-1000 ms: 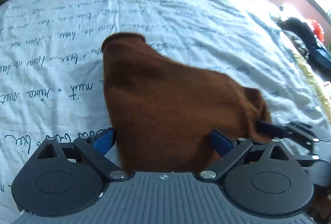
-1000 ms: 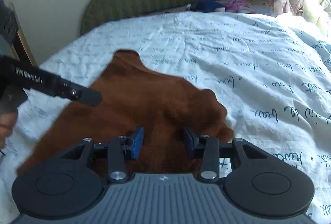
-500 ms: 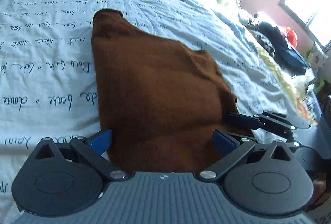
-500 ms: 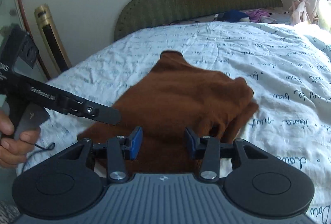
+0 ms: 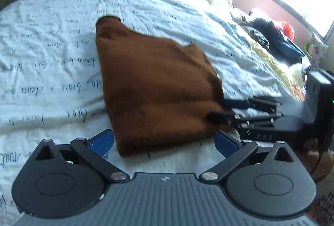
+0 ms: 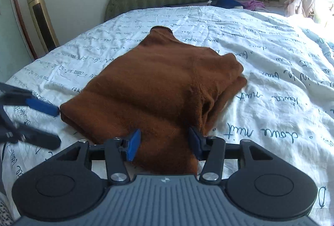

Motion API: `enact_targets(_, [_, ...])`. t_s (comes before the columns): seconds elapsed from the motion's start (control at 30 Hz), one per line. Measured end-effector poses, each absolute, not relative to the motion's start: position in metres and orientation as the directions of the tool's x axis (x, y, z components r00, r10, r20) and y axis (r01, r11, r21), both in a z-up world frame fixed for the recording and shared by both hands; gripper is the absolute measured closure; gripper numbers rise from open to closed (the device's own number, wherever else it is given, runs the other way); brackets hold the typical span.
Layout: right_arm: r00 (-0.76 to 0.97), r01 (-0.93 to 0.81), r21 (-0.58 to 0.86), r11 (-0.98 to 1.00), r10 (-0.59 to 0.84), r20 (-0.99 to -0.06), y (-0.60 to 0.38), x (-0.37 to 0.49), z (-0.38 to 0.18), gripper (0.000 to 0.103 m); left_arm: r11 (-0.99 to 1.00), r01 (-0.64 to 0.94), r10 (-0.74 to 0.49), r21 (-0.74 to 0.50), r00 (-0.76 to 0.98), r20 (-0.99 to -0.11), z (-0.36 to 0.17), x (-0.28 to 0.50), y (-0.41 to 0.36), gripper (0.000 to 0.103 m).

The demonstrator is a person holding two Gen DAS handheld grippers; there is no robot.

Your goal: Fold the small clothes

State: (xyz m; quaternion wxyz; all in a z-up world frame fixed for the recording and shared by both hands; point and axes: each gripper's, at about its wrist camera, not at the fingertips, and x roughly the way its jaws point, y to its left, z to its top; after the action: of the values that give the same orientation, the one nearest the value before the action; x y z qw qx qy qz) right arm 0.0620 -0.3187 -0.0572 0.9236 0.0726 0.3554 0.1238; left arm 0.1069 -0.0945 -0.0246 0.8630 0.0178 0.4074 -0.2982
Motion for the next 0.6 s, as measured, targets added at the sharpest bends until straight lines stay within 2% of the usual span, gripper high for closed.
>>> enact_targets(0.1, [0.738,-0.166,0.232,0.959,0.276,-0.616,-0.322,0.061,-0.046,0.052,0.844,0.503,-0.474,-0.187,0.534,-0.7,-0.021,0.13,-0.111,0.001])
enact_targets(0.17, [0.761,-0.14,0.205,0.969,0.238,-0.604,-0.323,0.067,-0.036,0.041,0.859,0.485,-0.442,-0.162,0.545,-0.713,-0.027,0.144,-0.124,0.001])
enact_targets(0.2, [0.772,-0.125,0.194,0.973,0.218,-0.597,-0.324,0.072,-0.032,0.03,0.87,0.47,-0.419,-0.148,0.547,-0.725,-0.032,0.149,-0.131,0.001])
enact_targets(0.23, [0.783,-0.117,0.181,0.976,0.203,-0.587,-0.325,0.078,-0.028,0.027,0.876,0.46,-0.402,-0.144,0.531,-0.746,-0.04,0.155,-0.136,0.001])
enact_targets(0.37, [0.798,-0.1,0.192,0.976,0.194,-0.571,-0.334,0.118,-0.022,0.027,0.901,0.426,-0.321,-0.075,0.543,-0.776,-0.059,0.156,-0.143,0.0])
enact_targets(0.5, [0.769,-0.123,0.229,0.966,0.238,-0.594,-0.334,0.155,-0.032,0.027,0.909,0.393,-0.334,-0.14,0.482,-0.81,-0.075,0.158,-0.13,0.0])
enact_targets(0.6, [0.732,-0.149,0.205,0.967,0.247,-0.635,-0.33,0.17,-0.05,0.027,0.906,0.405,-0.329,-0.12,0.498,-0.802,-0.076,0.151,-0.129,0.0])
